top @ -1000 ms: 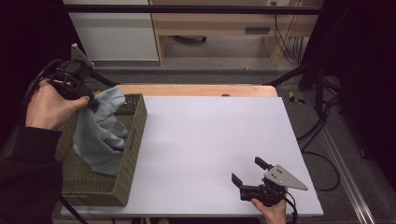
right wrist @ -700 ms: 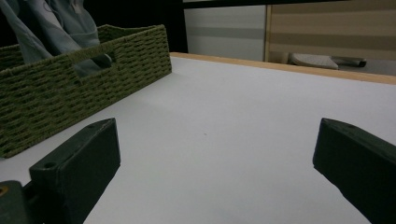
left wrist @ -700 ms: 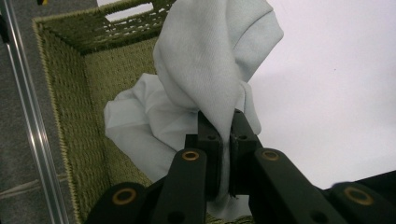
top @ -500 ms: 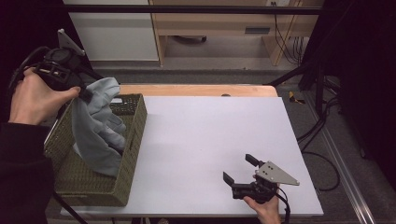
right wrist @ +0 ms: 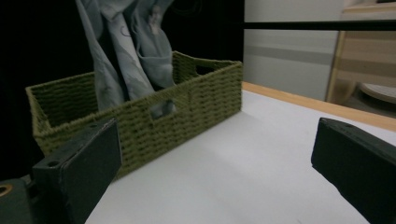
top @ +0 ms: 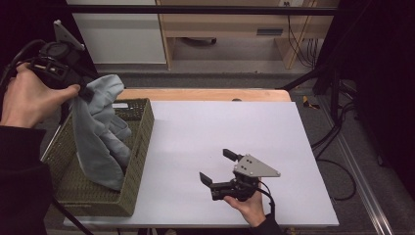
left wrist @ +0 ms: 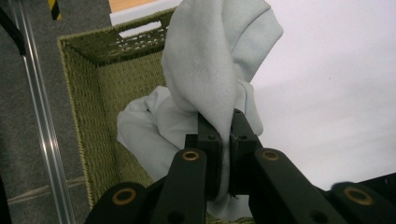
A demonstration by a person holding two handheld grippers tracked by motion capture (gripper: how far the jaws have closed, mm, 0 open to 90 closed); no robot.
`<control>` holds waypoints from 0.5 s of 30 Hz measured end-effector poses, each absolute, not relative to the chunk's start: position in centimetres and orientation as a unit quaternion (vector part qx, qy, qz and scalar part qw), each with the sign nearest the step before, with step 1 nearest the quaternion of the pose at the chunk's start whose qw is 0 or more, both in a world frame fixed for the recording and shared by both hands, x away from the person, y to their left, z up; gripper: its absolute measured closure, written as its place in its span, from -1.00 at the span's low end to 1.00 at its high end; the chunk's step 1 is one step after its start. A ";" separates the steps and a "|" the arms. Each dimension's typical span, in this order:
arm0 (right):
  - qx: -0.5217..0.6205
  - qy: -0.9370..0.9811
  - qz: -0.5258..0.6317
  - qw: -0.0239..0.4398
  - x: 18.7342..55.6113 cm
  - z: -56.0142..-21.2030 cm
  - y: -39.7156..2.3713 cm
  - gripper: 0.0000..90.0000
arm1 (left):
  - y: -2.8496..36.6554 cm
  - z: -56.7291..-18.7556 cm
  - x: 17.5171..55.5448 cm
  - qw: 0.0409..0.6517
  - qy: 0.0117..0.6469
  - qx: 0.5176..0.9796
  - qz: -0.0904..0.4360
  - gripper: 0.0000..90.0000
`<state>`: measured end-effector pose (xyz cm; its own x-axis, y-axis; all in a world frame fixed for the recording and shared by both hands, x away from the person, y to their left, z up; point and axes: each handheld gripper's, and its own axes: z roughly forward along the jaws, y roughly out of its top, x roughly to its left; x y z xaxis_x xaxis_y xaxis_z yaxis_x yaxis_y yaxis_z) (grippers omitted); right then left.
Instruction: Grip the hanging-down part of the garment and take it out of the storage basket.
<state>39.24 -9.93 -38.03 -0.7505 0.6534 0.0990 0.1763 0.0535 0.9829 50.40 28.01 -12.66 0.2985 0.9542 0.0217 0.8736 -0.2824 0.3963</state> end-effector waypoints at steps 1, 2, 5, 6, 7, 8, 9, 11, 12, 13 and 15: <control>0.288 0.700 0.626 0.186 39.6 -37.8 -8.7 -0.96 | 27.9 -12.6 50.4 0.157 0.578 0.790 0.130 0.90; 0.285 0.703 0.625 0.185 39.7 -37.7 -8.3 -0.96 | 27.9 -12.5 50.3 0.156 0.576 0.791 0.130 0.90; 0.278 0.705 0.629 0.175 40.4 -37.6 -6.6 -0.96 | 27.8 -12.3 50.3 0.158 0.575 0.792 0.131 0.90; 0.278 0.706 0.628 0.172 40.6 -37.7 -6.1 -0.96 | 27.7 -12.3 50.3 0.160 0.575 0.791 0.133 0.90; 0.278 0.706 0.628 0.172 40.6 -37.7 -6.1 -0.96 | 27.7 -12.3 50.3 0.160 0.575 0.791 0.133 0.90; 0.274 0.710 0.628 0.164 41.0 -37.7 -5.1 -0.96 | 27.7 -12.3 50.3 0.158 0.575 0.792 0.131 0.90; 0.270 0.713 0.627 0.162 41.2 -37.8 -4.6 -0.96 | 27.7 -12.3 50.3 0.158 0.575 0.792 0.131 0.90; 0.268 0.714 0.629 0.152 41.6 -37.8 -3.5 -0.95 | 27.6 -12.3 50.4 0.157 0.576 0.791 0.133 0.90; 0.266 0.715 0.629 0.149 41.8 -37.9 -3.0 -0.95 | 27.5 -12.3 50.4 0.156 0.575 0.793 0.130 0.90; 0.269 0.715 0.629 0.145 41.9 -37.8 -2.4 -0.94 | 27.4 -12.4 50.5 0.155 0.575 0.793 0.129 0.90; 0.263 0.718 0.629 0.143 42.1 -37.8 -1.2 -0.94 | 27.4 -12.4 50.5 0.156 0.574 0.793 0.130 0.90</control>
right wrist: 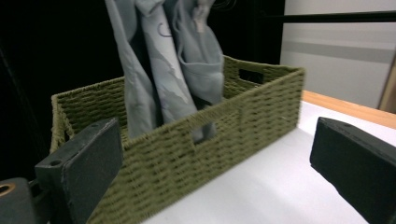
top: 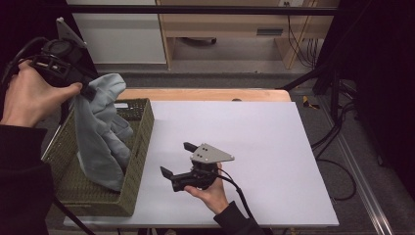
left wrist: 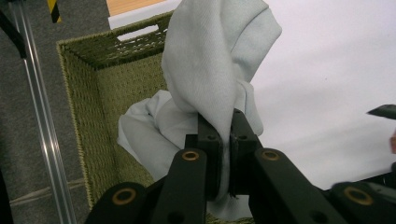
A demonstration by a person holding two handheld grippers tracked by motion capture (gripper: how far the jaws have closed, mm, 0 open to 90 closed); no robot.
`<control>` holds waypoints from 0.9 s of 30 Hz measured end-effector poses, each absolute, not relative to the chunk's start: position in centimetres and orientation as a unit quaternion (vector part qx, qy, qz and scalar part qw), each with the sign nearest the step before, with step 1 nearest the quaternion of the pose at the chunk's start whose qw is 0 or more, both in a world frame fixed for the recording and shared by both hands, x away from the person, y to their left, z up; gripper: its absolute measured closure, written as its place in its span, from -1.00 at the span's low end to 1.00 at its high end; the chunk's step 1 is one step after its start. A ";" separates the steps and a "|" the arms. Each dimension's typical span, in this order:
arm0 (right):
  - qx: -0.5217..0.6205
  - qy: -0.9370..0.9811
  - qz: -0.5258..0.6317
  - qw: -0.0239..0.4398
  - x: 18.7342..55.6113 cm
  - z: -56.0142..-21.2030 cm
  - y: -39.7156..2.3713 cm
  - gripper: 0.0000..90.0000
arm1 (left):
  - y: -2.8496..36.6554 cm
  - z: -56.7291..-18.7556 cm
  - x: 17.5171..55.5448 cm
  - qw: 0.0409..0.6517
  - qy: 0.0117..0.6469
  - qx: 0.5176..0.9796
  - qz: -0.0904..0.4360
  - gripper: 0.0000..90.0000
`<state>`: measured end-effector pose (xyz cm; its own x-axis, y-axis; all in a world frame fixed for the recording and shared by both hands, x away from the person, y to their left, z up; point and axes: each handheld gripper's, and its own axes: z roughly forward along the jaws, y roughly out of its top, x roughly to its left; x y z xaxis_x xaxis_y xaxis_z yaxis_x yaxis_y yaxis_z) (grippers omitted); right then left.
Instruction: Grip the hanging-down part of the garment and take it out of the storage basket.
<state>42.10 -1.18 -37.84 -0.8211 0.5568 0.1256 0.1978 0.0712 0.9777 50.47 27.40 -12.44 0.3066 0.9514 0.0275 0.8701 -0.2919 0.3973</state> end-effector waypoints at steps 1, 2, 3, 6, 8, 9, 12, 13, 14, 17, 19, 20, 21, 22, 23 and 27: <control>0.259 0.719 0.629 0.141 42.2 -37.8 -0.6 -0.94 | 27.3 -12.5 50.5 0.155 0.574 0.794 0.128 0.90; 0.256 0.721 0.629 0.138 42.2 -37.8 0.0 -0.94 | 27.3 -12.4 50.5 0.154 0.574 0.794 0.127 0.90; 0.249 0.723 0.630 0.138 42.3 -37.7 0.5 -0.94 | 27.3 -12.4 50.5 0.154 0.574 0.794 0.127 0.90; 0.246 0.722 0.634 0.129 42.5 -37.6 2.0 -0.94 | 27.2 -12.5 50.6 0.150 0.575 0.794 0.126 0.90; 0.245 0.723 0.634 0.123 42.7 -37.7 3.0 -0.93 | 27.2 -12.5 50.6 0.149 0.573 0.795 0.127 0.90; 0.243 0.726 0.632 0.123 42.8 -37.7 3.4 -0.93 | 27.1 -12.5 50.6 0.150 0.573 0.796 0.127 0.90; 0.238 0.731 0.630 0.115 43.1 -37.9 4.8 -0.93 | 27.1 -12.6 50.7 0.146 0.575 0.796 0.124 0.90; 0.238 0.731 0.629 0.113 43.2 -37.9 5.2 -0.93 | 27.1 -12.6 50.7 0.146 0.575 0.796 0.124 0.90; 0.239 0.731 0.629 0.110 43.3 -37.9 5.7 -0.93 | 27.2 -12.6 50.8 0.144 0.575 0.796 0.124 0.90; 0.233 0.735 0.628 0.106 43.7 -37.9 6.9 -0.92 | 27.1 -12.7 50.8 0.145 0.575 0.796 0.124 0.90; 0.230 0.737 0.627 0.105 43.9 -37.8 7.6 -0.92 | 27.1 -12.7 50.8 0.145 0.575 0.796 0.121 0.90; 0.230 0.736 0.628 0.102 44.0 -37.8 7.9 -0.92 | 27.1 -12.8 50.9 0.141 0.573 0.798 0.120 0.90; 0.229 0.737 0.627 0.105 44.1 -37.8 8.2 -0.91 | 27.1 -12.8 50.9 0.141 0.573 0.798 0.120 0.90; 0.229 0.737 0.627 0.105 44.3 -37.8 8.5 -0.91 | 27.1 -12.8 50.9 0.142 0.574 0.798 0.120 0.90; 0.233 0.737 0.626 0.099 44.3 -37.8 8.7 -0.91 | 27.0 -12.9 50.9 0.141 0.574 0.798 0.120 0.90; 0.234 0.736 0.627 0.101 44.8 -38.0 9.4 -0.91 | 27.0 -12.9 51.0 0.141 0.573 0.798 0.119 0.90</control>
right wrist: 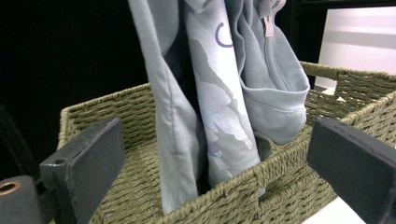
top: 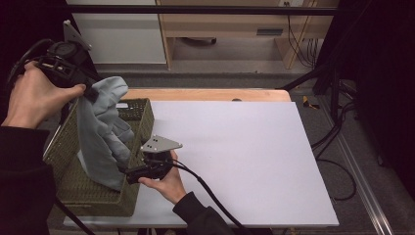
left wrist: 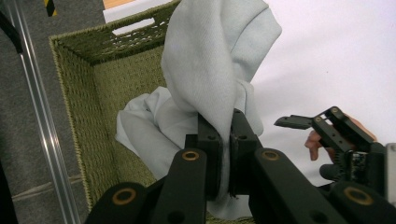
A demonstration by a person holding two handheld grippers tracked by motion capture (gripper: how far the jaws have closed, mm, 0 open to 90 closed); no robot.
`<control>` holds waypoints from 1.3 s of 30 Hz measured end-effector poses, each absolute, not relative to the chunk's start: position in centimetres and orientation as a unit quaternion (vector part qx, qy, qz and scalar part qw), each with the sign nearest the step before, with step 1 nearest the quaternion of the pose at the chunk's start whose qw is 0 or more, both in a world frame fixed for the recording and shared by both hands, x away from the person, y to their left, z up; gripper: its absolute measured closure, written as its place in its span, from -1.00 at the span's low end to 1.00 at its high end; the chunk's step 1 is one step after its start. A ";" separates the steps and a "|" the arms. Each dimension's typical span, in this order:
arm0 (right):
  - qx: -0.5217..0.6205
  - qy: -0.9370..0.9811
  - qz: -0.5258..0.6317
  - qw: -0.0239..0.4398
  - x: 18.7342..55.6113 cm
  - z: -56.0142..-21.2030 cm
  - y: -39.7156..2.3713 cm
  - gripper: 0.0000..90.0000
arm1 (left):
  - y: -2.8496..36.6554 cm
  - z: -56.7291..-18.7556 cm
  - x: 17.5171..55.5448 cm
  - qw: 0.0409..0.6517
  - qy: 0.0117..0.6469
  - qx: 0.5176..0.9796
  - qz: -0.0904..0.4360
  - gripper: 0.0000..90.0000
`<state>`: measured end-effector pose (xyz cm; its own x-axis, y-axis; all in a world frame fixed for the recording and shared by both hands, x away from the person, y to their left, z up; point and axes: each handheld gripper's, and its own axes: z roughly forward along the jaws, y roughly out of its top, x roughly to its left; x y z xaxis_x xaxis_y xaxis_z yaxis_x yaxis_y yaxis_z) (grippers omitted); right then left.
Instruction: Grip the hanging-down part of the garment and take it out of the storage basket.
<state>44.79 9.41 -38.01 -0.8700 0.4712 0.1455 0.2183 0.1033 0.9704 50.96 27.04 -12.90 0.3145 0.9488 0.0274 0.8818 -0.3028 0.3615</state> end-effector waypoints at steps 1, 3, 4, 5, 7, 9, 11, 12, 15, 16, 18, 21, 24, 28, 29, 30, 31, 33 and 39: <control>0.236 0.737 0.625 0.101 44.9 -38.0 9.5 -0.91 | 27.0 -12.9 51.0 0.140 0.573 0.798 0.119 0.90; 0.241 0.737 0.624 0.098 45.1 -38.0 9.8 -0.91 | 27.1 -12.9 50.9 0.139 0.574 0.798 0.120 0.90; 0.239 0.737 0.624 0.100 45.2 -38.1 9.9 -0.90 | 27.1 -12.9 50.9 0.139 0.574 0.798 0.120 0.90; 0.240 0.737 0.625 0.100 45.4 -38.1 10.0 -0.90 | 27.1 -12.9 50.9 0.138 0.574 0.798 0.120 0.90; 0.242 0.737 0.623 0.101 45.5 -38.2 10.4 -0.90 | 27.1 -12.9 51.0 0.137 0.575 0.798 0.120 0.90; 0.241 0.738 0.622 0.099 45.6 -38.3 10.8 -0.90 | 26.9 -13.0 51.0 0.140 0.575 0.797 0.121 0.90; 0.245 0.739 0.620 0.098 45.7 -38.3 11.0 -0.90 | 26.9 -13.0 51.0 0.139 0.574 0.798 0.121 0.90; 0.239 0.741 0.619 0.101 45.8 -38.5 11.4 -0.89 | 26.8 -13.1 51.1 0.138 0.573 0.799 0.120 0.90; 0.232 0.746 0.615 0.108 45.9 -38.8 12.2 -0.88 | 26.7 -13.1 51.2 0.136 0.571 0.801 0.118 0.90; 0.232 0.746 0.615 0.108 45.9 -38.8 12.2 -0.88 | 26.7 -13.1 51.2 0.136 0.570 0.802 0.119 0.90; 0.235 0.749 0.611 0.108 46.1 -39.0 12.8 -0.88 | 26.6 -13.0 51.2 0.137 0.571 0.801 0.119 0.90; 0.239 0.752 0.606 0.105 46.2 -39.1 14.0 -0.86 | 26.5 -12.9 51.1 0.136 0.569 0.802 0.119 0.90; 0.239 0.754 0.602 0.111 46.4 -39.1 14.5 -0.83 | 26.5 -12.9 51.1 0.137 0.568 0.802 0.120 0.90; 0.243 0.756 0.599 0.104 46.9 -39.4 14.9 -0.62 | 26.7 -12.9 51.0 0.137 0.567 0.803 0.121 0.90; 0.245 0.756 0.598 0.104 47.0 -39.4 15.0 -0.51 | 26.8 -12.9 51.0 0.137 0.567 0.803 0.120 0.90; 0.241 0.759 0.597 0.102 47.0 -39.4 15.1 -0.30 | 26.8 -12.9 51.0 0.138 0.568 0.802 0.120 0.90; 0.239 0.760 0.595 0.104 47.0 -39.4 15.1 -0.17 | 26.8 -12.9 51.0 0.138 0.568 0.803 0.120 0.90; 0.238 0.765 0.589 0.104 47.1 -39.5 15.1 0.27 | 26.9 -12.9 50.9 0.137 0.568 0.803 0.120 0.90; 0.229 0.777 0.580 0.084 47.2 -39.0 14.3 0.90 | 27.0 -12.8 50.8 0.140 0.568 0.802 0.120 0.90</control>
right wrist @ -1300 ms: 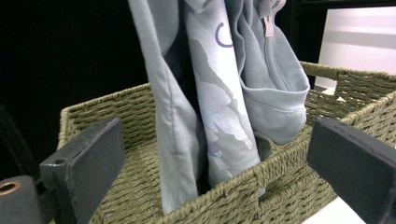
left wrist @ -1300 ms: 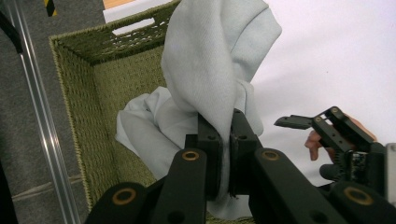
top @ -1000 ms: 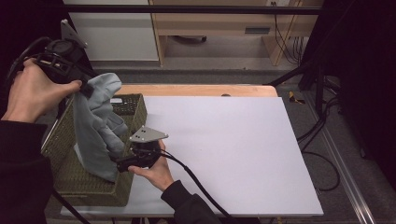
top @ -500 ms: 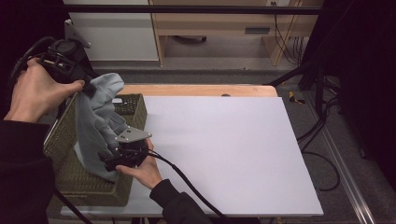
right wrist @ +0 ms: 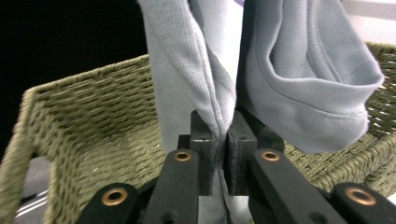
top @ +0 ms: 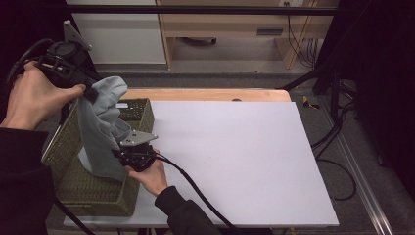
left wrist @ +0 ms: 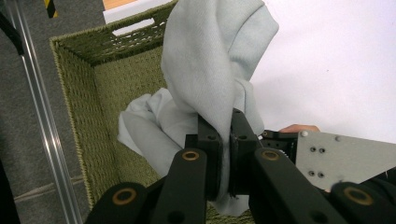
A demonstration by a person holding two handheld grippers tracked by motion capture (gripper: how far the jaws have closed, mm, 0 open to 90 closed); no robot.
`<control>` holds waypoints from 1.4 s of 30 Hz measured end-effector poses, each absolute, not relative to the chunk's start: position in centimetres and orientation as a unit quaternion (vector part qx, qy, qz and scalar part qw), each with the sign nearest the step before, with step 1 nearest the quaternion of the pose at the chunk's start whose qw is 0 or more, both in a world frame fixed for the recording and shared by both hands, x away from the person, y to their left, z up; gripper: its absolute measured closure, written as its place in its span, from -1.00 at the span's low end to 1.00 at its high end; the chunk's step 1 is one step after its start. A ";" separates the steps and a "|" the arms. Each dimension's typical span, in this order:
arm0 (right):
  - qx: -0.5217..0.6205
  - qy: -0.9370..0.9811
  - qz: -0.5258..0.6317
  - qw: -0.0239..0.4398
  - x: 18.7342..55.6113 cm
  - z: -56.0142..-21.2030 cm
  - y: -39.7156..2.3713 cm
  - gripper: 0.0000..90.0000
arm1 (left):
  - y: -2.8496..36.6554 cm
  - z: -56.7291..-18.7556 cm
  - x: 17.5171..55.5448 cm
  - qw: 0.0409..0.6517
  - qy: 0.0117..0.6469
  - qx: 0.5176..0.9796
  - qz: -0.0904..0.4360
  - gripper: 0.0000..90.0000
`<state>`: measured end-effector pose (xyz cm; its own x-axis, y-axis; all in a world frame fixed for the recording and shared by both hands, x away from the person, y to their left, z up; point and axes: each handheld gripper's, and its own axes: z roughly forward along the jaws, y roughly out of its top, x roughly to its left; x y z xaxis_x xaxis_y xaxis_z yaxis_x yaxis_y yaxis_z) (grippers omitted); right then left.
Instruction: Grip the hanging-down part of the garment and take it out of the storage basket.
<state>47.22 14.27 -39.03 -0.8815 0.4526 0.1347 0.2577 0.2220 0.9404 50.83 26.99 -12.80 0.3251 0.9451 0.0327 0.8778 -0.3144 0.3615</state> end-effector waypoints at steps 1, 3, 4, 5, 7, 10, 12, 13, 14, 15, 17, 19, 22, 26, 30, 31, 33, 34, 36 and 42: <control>0.229 0.777 0.580 0.084 47.2 -39.0 14.3 0.90 | 27.0 -12.8 50.8 0.141 0.568 0.802 0.120 0.90; 0.221 0.779 0.582 0.081 47.2 -38.6 13.3 0.91 | 27.1 -12.7 50.7 0.145 0.568 0.801 0.122 0.90; 0.221 0.779 0.582 0.082 47.1 -38.5 13.0 0.91 | 27.1 -12.7 50.7 0.145 0.568 0.801 0.122 0.90; 0.223 0.779 0.580 0.081 47.1 -38.3 12.7 0.91 | 27.1 -12.6 50.7 0.147 0.569 0.800 0.122 0.90; 0.218 0.779 0.581 0.088 47.1 -38.0 11.8 0.91 | 27.1 -12.6 50.7 0.148 0.569 0.799 0.124 0.90; 0.216 0.776 0.586 0.090 47.0 -37.6 11.0 0.91 | 27.1 -12.6 50.7 0.147 0.570 0.799 0.126 0.90; 0.215 0.774 0.589 0.090 46.8 -37.1 10.3 0.92 | 27.2 -12.7 50.7 0.146 0.571 0.798 0.127 0.90; 0.218 0.771 0.592 0.088 46.7 -36.8 9.8 0.92 | 27.2 -12.8 50.7 0.146 0.571 0.797 0.128 0.91; 0.215 0.771 0.593 0.092 46.6 -36.7 9.6 0.92 | 27.3 -12.8 50.7 0.146 0.571 0.797 0.128 0.90; 0.210 0.770 0.595 0.098 46.4 -36.2 8.7 0.92 | 27.3 -12.9 50.7 0.147 0.572 0.797 0.128 0.90; 0.208 0.766 0.600 0.101 46.2 -35.8 8.2 0.92 | 27.4 -13.0 50.7 0.146 0.574 0.795 0.128 0.90; 0.210 0.761 0.605 0.102 45.9 -35.2 7.3 0.92 | 27.6 -13.1 50.7 0.145 0.574 0.796 0.126 0.91; 0.211 0.750 0.618 0.102 45.7 -34.4 6.2 0.92 | 27.8 -13.2 50.7 0.145 0.575 0.795 0.124 0.90; 0.214 0.742 0.625 0.115 45.6 -33.1 4.5 0.92 | 27.8 -13.4 50.7 0.146 0.575 0.796 0.121 0.90; 0.215 0.736 0.630 0.123 45.5 -32.2 3.3 0.92 | 27.8 -13.5 50.8 0.148 0.575 0.796 0.119 0.90; 0.214 0.734 0.632 0.126 45.5 -31.8 2.9 0.92 | 27.7 -13.5 50.8 0.148 0.575 0.796 0.119 0.90; 0.212 0.731 0.635 0.133 45.4 -31.0 2.1 0.92 | 27.6 -13.5 50.8 0.150 0.574 0.797 0.117 0.91; 0.213 0.729 0.636 0.136 45.3 -30.6 1.7 0.92 | 27.6 -13.5 50.8 0.151 0.573 0.797 0.117 0.90; 0.211 0.727 0.638 0.141 45.1 -30.0 1.1 0.92 | 27.5 -13.4 50.7 0.155 0.571 0.798 0.114 0.90; 0.206 0.717 0.645 0.165 44.6 -28.0 -0.8 0.92 | 26.5 -13.2 50.7 0.161 0.562 0.804 0.112 0.90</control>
